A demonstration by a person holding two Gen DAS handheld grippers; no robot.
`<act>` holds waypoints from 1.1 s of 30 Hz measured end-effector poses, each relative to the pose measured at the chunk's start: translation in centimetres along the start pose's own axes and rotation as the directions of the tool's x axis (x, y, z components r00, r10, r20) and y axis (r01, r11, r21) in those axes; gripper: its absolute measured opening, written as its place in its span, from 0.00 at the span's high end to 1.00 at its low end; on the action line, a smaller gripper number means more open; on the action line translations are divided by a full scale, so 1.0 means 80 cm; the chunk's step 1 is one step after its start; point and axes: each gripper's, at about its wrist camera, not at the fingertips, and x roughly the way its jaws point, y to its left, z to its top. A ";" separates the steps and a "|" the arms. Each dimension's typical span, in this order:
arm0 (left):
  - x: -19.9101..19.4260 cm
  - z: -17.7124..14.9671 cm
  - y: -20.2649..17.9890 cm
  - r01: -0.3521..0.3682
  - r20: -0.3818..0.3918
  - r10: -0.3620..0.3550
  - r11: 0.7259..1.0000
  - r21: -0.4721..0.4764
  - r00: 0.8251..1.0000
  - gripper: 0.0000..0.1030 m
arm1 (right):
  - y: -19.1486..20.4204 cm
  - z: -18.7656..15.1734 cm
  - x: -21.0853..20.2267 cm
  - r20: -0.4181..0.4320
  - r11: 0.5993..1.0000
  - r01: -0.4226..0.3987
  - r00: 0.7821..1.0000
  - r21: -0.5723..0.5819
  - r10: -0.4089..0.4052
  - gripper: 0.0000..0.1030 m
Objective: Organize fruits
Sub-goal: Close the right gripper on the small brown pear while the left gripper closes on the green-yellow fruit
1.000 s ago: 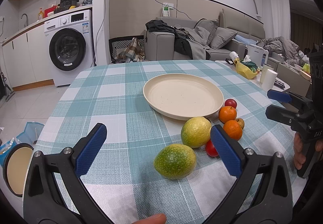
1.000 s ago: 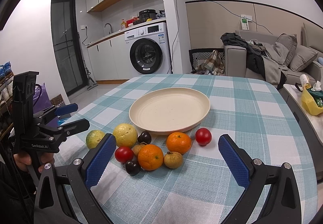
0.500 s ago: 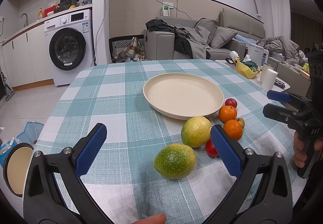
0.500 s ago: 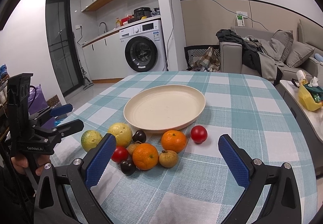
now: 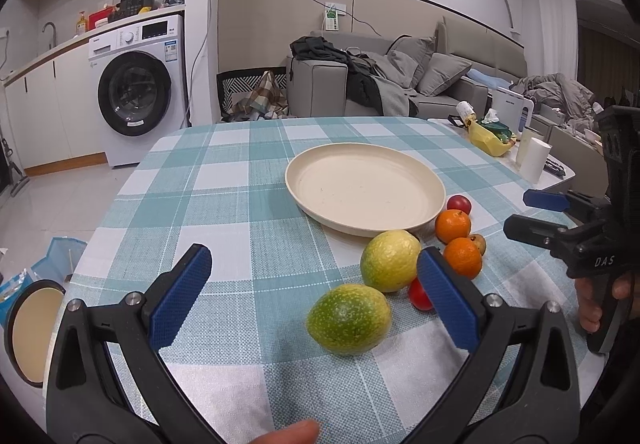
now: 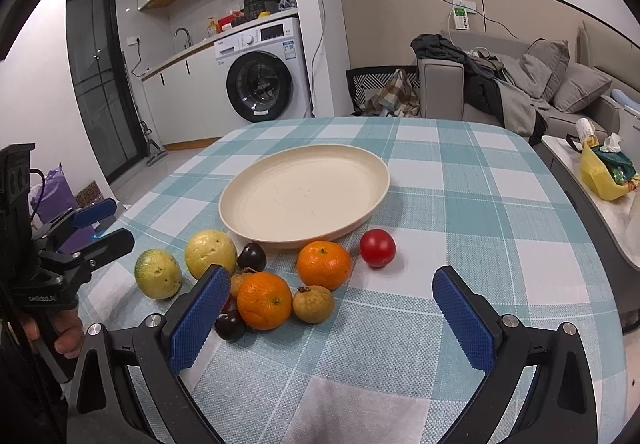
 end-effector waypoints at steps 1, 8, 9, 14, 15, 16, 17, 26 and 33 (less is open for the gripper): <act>0.001 -0.001 0.001 0.006 -0.004 -0.006 1.000 -0.005 1.000 0.01 | 0.001 0.000 0.001 -0.005 1.000 0.001 1.000 -0.001 -0.001 0.00; 0.008 0.001 0.011 0.025 -0.032 -0.026 1.000 -0.016 0.999 0.01 | 0.001 -0.001 0.007 -0.038 1.000 -0.020 0.999 -0.024 0.019 0.00; 0.008 0.001 0.011 0.027 -0.034 -0.027 1.000 -0.011 0.999 0.01 | 0.002 -0.002 0.008 -0.049 0.999 -0.021 0.999 -0.030 0.019 0.00; 0.005 0.000 -0.002 0.051 -0.044 -0.048 0.997 0.049 0.998 0.01 | 0.003 -0.006 0.014 -0.094 0.999 -0.007 0.996 -0.051 0.002 0.14; 0.004 -0.001 -0.004 0.051 -0.050 -0.049 0.997 0.059 0.998 0.01 | 0.002 -0.006 0.016 -0.106 0.999 -0.004 0.994 -0.049 -0.001 0.15; 0.006 -0.001 -0.007 0.052 -0.059 -0.048 0.996 0.068 0.997 0.01 | 0.001 -0.007 0.019 -0.116 0.999 0.000 0.993 -0.048 -0.005 0.18; 0.007 -0.001 -0.008 0.055 -0.068 -0.050 0.996 0.074 0.996 0.01 | 0.000 -0.008 0.021 -0.127 0.999 0.001 0.992 -0.047 -0.007 0.22; 0.025 -0.001 -0.007 0.085 -0.147 -0.076 0.995 0.060 0.986 0.05 | -0.007 -0.013 0.036 -0.197 1.000 -0.002 0.980 -0.029 -0.004 0.36; 0.042 -0.003 -0.009 0.102 -0.206 -0.087 0.993 0.063 0.975 0.17 | -0.008 -0.014 0.051 -0.242 1.000 -0.005 0.970 -0.028 -0.002 0.43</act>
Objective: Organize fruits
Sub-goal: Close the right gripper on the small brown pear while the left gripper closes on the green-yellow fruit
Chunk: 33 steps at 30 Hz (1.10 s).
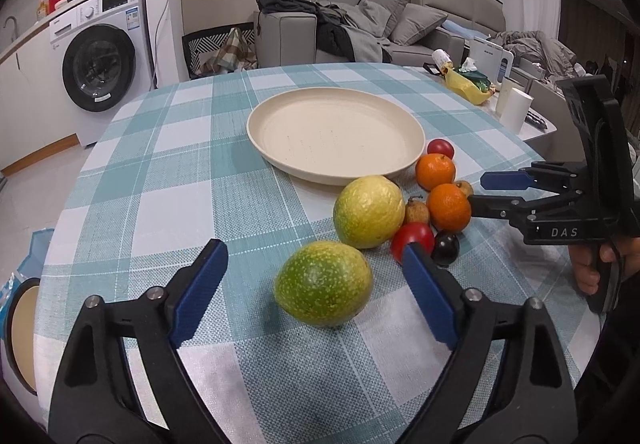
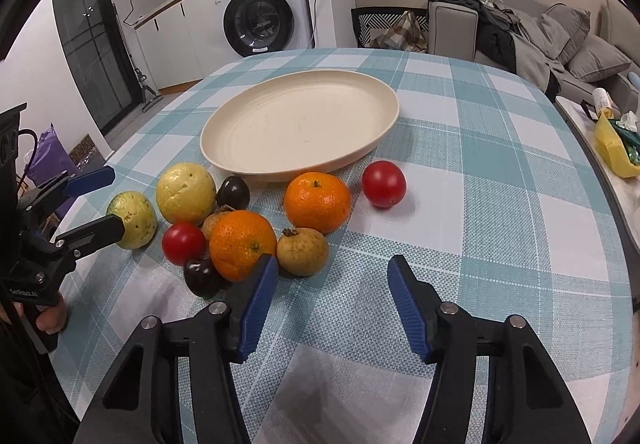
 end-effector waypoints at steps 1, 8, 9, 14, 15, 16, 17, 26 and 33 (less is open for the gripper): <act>0.002 0.000 0.000 0.004 -0.008 -0.004 1.000 -0.001 1.000 0.18 | 0.000 0.000 0.001 -0.003 1.000 -0.002 1.000 0.002 0.002 0.44; 0.021 0.001 0.006 0.050 -0.073 -0.052 0.999 -0.021 0.996 0.43 | -0.002 0.003 0.005 -0.012 0.999 -0.038 0.999 0.006 0.038 0.47; 0.024 0.000 0.006 0.057 -0.083 -0.059 0.998 -0.024 0.995 0.47 | -0.002 0.004 0.006 -0.014 0.999 -0.045 0.999 0.007 0.046 0.47; 0.028 0.000 0.007 0.062 -0.090 -0.065 0.998 -0.027 0.994 0.50 | -0.002 0.006 0.011 -0.019 0.997 -0.077 0.997 0.008 0.077 0.53; 0.028 0.000 0.007 0.062 -0.089 -0.064 0.998 -0.027 0.994 0.50 | -0.002 0.006 0.011 -0.017 0.996 -0.085 0.996 0.008 0.085 0.54; 0.028 0.000 0.007 0.062 -0.090 -0.064 0.998 -0.026 0.994 0.50 | -0.001 0.006 0.011 -0.017 0.996 -0.090 0.996 0.008 0.090 0.56; 0.028 0.000 0.007 0.064 -0.090 -0.066 0.998 -0.027 0.994 0.50 | -0.001 0.006 0.011 -0.019 0.996 -0.092 0.996 0.006 0.092 0.56; 0.028 0.001 0.008 0.068 -0.091 -0.070 0.997 -0.027 0.993 0.50 | -0.004 0.011 0.019 -0.020 0.994 -0.111 0.994 0.021 0.112 0.57; 0.028 0.001 0.008 0.067 -0.090 -0.070 0.997 -0.026 0.993 0.50 | 0.002 0.017 0.026 -0.025 0.995 -0.096 0.995 0.006 0.096 0.58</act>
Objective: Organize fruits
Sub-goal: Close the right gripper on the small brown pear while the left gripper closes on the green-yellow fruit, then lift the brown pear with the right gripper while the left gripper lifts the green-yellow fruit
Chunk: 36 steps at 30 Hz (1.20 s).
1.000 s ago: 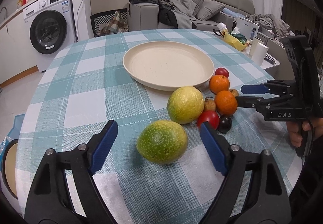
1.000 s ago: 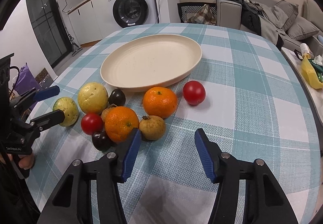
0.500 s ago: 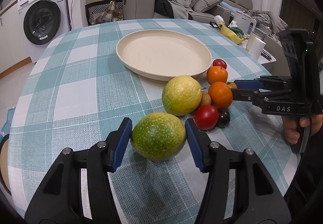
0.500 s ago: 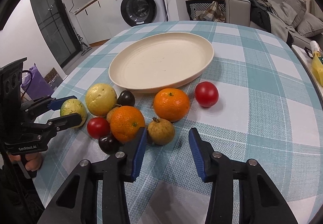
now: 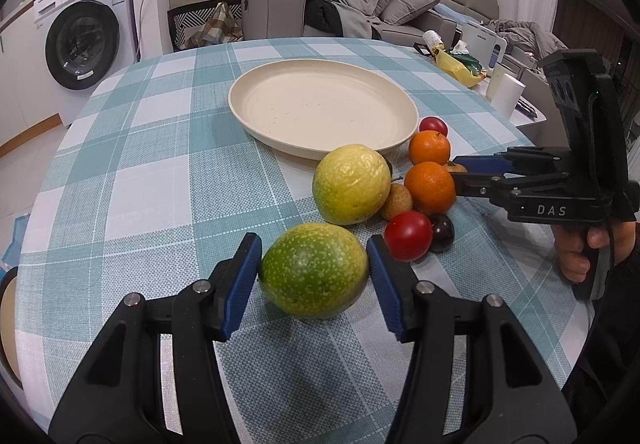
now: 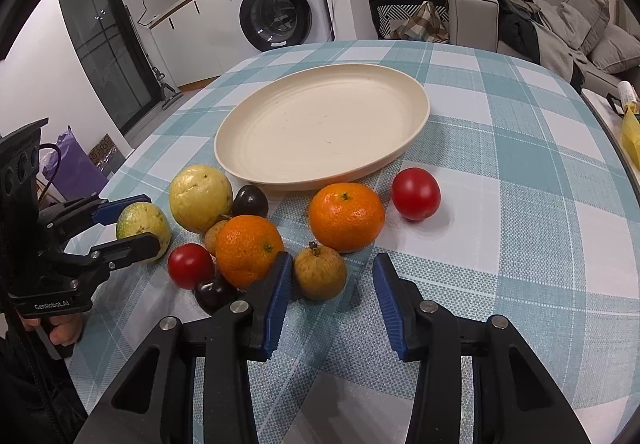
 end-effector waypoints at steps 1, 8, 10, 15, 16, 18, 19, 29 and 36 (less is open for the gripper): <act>0.000 0.000 0.000 0.000 0.000 0.000 1.000 0.000 1.000 0.50 | 0.001 -0.001 0.000 0.000 1.000 0.002 1.000 -0.002 -0.002 0.58; 0.000 -0.001 0.000 0.001 0.001 -0.001 1.000 -0.001 1.000 0.50 | 0.016 -0.007 -0.002 -0.010 0.998 0.021 1.000 -0.055 -0.022 0.71; 0.000 -0.001 -0.001 0.002 0.001 -0.002 1.000 -0.002 1.000 0.50 | 0.019 -0.009 -0.002 -0.011 0.998 0.021 1.000 -0.063 -0.022 0.73; -0.001 -0.001 -0.002 0.004 0.000 -0.004 1.000 -0.004 1.000 0.50 | 0.018 -0.010 -0.003 -0.008 0.998 0.017 1.000 -0.058 -0.018 0.73; -0.001 -0.001 -0.002 0.005 0.001 -0.005 1.000 -0.005 1.000 0.50 | 0.019 -0.011 -0.004 -0.006 0.998 0.018 1.000 -0.058 -0.018 0.73; -0.001 0.000 -0.003 0.006 0.002 -0.006 1.000 -0.009 1.000 0.50 | 0.020 -0.011 -0.007 0.004 0.998 0.022 1.000 -0.061 -0.022 0.73; -0.001 0.000 -0.003 0.007 0.004 -0.006 1.000 -0.011 1.000 0.50 | 0.021 -0.012 -0.008 0.008 0.998 0.021 1.000 -0.063 -0.021 0.73; -0.011 -0.005 -0.002 0.025 0.036 -0.024 1.000 -0.019 0.999 0.50 | 0.027 -0.015 -0.029 0.092 0.997 0.021 0.996 -0.074 -0.014 0.73; -0.021 -0.007 -0.006 0.033 0.067 -0.033 0.999 -0.003 0.997 0.50 | 0.029 -0.014 -0.042 0.154 0.998 0.006 0.988 -0.070 0.005 0.73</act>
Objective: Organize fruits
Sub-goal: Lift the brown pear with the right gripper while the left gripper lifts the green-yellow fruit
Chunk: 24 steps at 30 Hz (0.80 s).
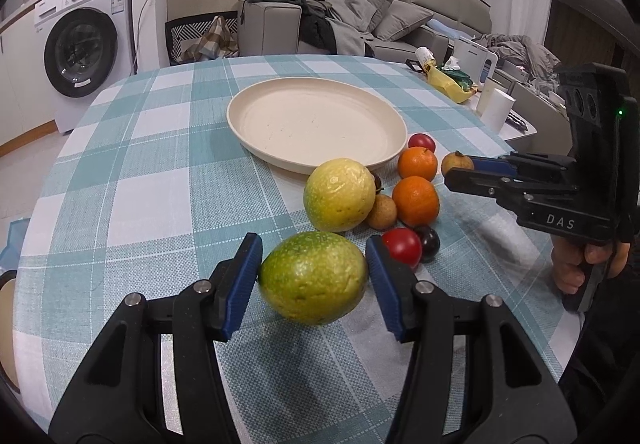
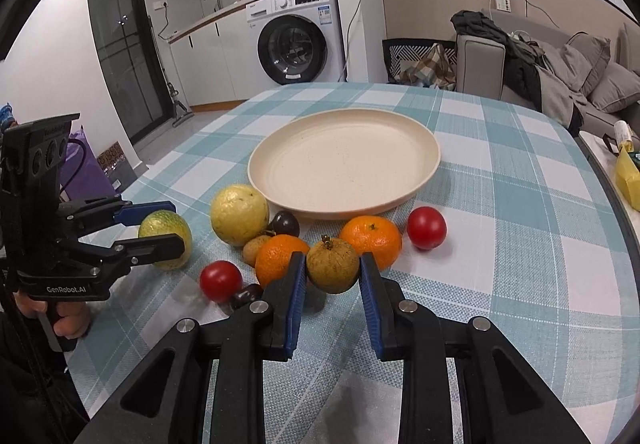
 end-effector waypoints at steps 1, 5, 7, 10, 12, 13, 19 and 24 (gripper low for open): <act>-0.002 0.000 -0.001 0.001 0.004 -0.001 1.000 0.001 1.000 0.50 | 0.000 0.000 -0.002 0.007 1.000 -0.003 1.000 0.003 0.003 0.73; -0.007 -0.001 -0.001 0.000 0.024 0.000 1.000 -0.003 1.000 0.50 | -0.002 0.002 -0.006 0.040 1.000 -0.014 0.999 0.016 0.014 0.73; -0.011 0.000 -0.001 -0.007 0.045 0.007 1.000 -0.003 0.999 0.50 | -0.002 0.003 -0.007 0.053 1.000 -0.017 0.998 0.020 0.015 0.73; -0.018 0.002 -0.004 -0.018 0.076 0.018 1.000 0.002 0.997 0.50 | -0.001 0.005 -0.008 0.069 1.000 -0.020 0.997 0.021 0.018 0.73; -0.021 0.004 -0.006 -0.019 0.090 0.019 1.000 0.000 0.996 0.50 | 0.000 0.006 -0.008 0.075 0.999 -0.024 0.997 0.025 0.022 0.73; -0.022 0.006 -0.007 -0.020 0.098 0.020 1.000 -0.001 0.995 0.50 | -0.001 0.006 -0.008 0.076 0.999 -0.025 0.997 0.026 0.023 0.73; -0.025 0.016 -0.011 -0.028 0.129 0.029 1.000 -0.004 0.991 0.50 | -0.001 0.008 -0.009 0.095 0.999 -0.025 0.995 0.033 0.022 0.73; -0.020 0.025 -0.010 -0.031 0.142 0.032 0.999 -0.013 0.989 0.50 | 0.001 0.010 -0.010 0.109 0.999 -0.023 0.994 0.033 0.020 0.73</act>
